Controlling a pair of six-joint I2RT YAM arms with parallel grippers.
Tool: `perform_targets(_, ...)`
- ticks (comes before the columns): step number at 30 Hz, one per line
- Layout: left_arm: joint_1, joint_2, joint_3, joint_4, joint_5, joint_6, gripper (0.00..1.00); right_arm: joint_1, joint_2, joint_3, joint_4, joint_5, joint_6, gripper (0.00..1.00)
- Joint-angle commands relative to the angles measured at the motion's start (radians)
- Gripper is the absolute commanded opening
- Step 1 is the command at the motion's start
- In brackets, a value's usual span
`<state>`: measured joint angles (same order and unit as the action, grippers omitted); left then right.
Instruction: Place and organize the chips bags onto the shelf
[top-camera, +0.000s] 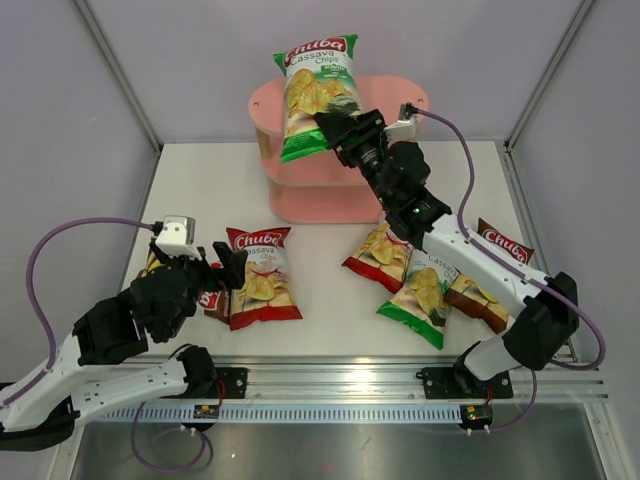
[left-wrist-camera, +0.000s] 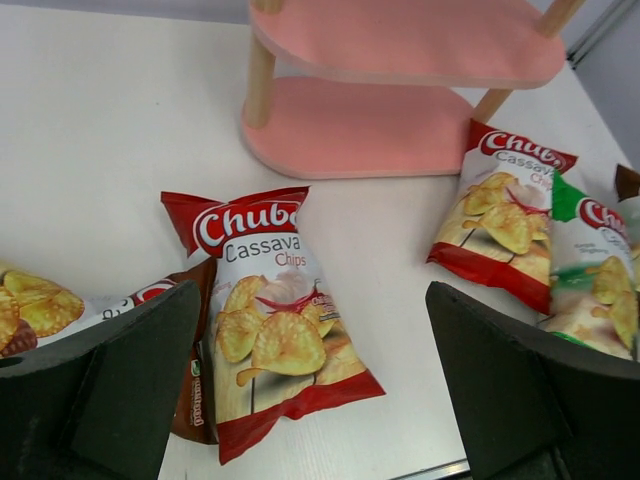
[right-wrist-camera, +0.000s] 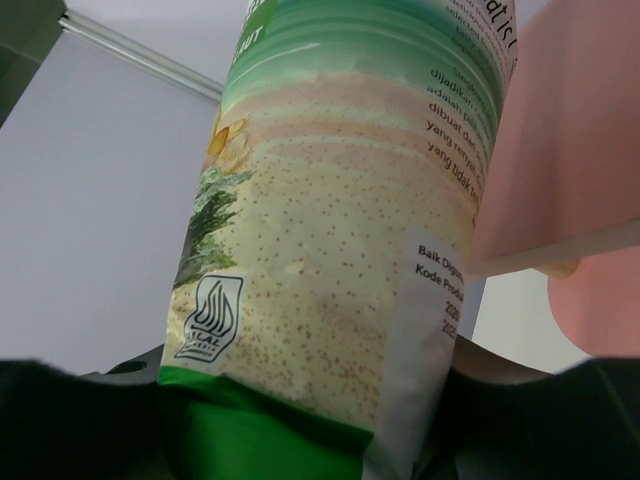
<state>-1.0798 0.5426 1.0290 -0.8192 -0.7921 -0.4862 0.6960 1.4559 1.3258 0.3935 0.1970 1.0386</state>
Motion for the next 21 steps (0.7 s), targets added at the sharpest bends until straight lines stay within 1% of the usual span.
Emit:
perform_targets(1, 0.001, 0.005, -0.009, 0.048, -0.070, 0.047, 0.99, 0.034, 0.066, 0.134, -0.027, 0.137, 0.031, 0.24)
perform_targets(4, 0.003, -0.021, -0.023, 0.046, -0.073, 0.046, 0.99, 0.054, 0.161, 0.194, -0.044, 0.163, 0.041, 0.25)
perform_targets(7, 0.003, -0.052, -0.040, 0.040, -0.075, 0.034, 0.99, 0.062, 0.211, 0.268, -0.056, 0.156, 0.061, 0.25)
perform_targets(10, 0.003, -0.079, -0.049, 0.035, -0.082, 0.032, 0.99, 0.071, 0.274, 0.349, -0.110, 0.163, 0.084, 0.27)
perform_targets(11, 0.003, -0.085, -0.047, 0.035, -0.079, 0.034, 0.99, 0.074, 0.302, 0.369, -0.155, 0.170, 0.099, 0.28)
perform_targets(17, 0.003, -0.095, -0.049, 0.023, -0.084, 0.028, 0.99, 0.106, 0.334, 0.427, -0.229, 0.284, 0.140, 0.29)
perform_targets(21, 0.003, -0.113, -0.055, 0.022, -0.079, 0.026, 0.99, 0.109, 0.362, 0.487, -0.274, 0.302, 0.144, 0.32)
